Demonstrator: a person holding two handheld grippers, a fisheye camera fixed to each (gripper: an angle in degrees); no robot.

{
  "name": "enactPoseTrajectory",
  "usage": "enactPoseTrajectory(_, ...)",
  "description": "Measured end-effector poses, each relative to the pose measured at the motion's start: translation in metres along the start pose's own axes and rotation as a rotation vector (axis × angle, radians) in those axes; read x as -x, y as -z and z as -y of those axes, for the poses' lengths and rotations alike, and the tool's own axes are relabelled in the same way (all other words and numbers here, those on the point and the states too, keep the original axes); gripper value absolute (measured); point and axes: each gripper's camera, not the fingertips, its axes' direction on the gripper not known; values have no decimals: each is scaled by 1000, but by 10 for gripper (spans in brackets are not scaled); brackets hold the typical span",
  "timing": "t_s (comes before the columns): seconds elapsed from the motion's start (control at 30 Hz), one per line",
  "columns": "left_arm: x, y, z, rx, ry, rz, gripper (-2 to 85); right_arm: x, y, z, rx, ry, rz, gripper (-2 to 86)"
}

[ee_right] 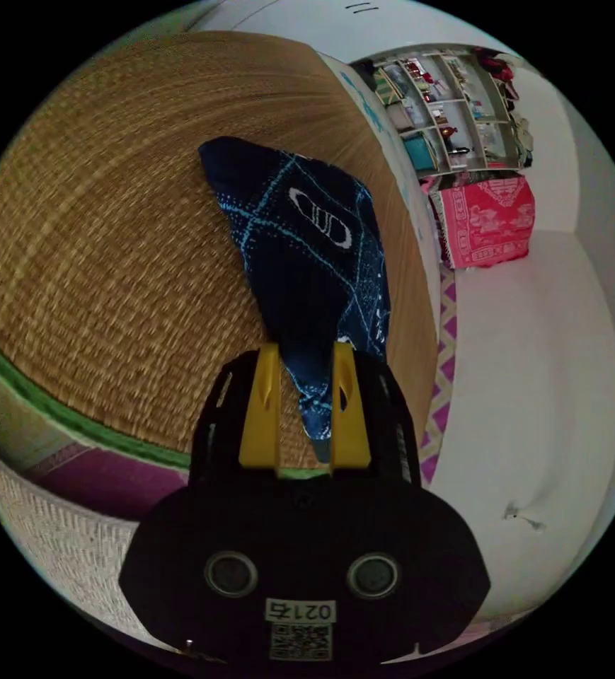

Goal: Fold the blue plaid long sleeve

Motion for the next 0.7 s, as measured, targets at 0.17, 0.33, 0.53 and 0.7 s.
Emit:
enactPoseTrajectory(0.17,9,23,-3,15,32,-45,-10,53,-8,24,81,31,-104,56)
enactPoseTrajectory(0.33,7,46,-7,31,31,-32,-10,55,31,-23,67,-1,-55,53)
enactPoseTrajectory(0.53,-1,65,-12,59,16,1,-10,93,121,-167,128,30,-82,52)
enactPoseTrajectory(0.7,-11,74,-14,95,1,41,-10,194,202,-317,167,123,-96,51)
